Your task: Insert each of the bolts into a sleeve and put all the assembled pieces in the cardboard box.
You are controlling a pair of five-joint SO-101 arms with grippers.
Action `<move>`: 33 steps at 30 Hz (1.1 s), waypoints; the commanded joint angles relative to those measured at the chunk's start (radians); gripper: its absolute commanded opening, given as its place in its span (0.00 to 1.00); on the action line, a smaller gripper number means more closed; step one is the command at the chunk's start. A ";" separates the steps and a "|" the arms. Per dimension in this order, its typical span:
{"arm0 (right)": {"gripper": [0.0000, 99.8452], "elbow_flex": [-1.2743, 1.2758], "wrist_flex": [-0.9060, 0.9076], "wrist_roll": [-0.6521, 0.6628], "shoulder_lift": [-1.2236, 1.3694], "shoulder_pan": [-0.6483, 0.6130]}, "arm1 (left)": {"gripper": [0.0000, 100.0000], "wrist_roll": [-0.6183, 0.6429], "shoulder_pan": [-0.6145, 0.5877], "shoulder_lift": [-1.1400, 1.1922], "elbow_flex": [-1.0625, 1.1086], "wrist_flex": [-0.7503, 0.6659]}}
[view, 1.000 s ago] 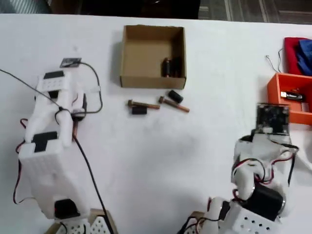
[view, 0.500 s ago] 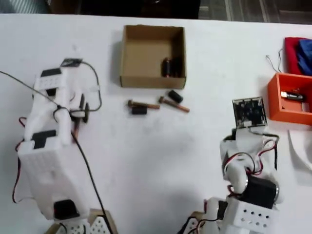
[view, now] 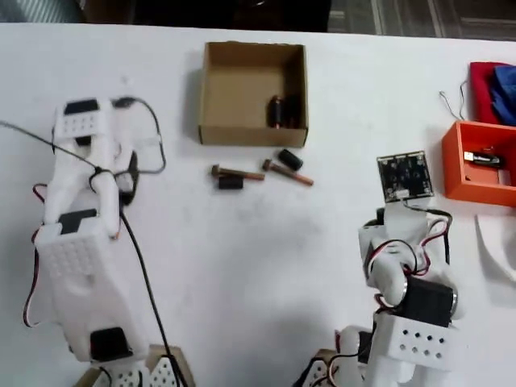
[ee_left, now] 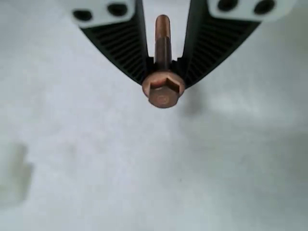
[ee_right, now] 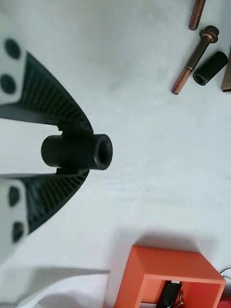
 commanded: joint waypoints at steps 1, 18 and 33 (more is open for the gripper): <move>0.02 -0.058 -0.016 -0.003 0.004 -0.042 | 0.03 -0.003 -0.012 -0.052 -0.252 0.103; 0.02 0.078 -0.001 -0.003 -0.392 -0.295 | 0.03 0.000 -0.002 -1.171 0.300 0.078; 0.02 0.224 -0.418 -0.242 -0.360 -0.651 | 0.03 -0.003 -0.002 -1.741 0.647 -0.152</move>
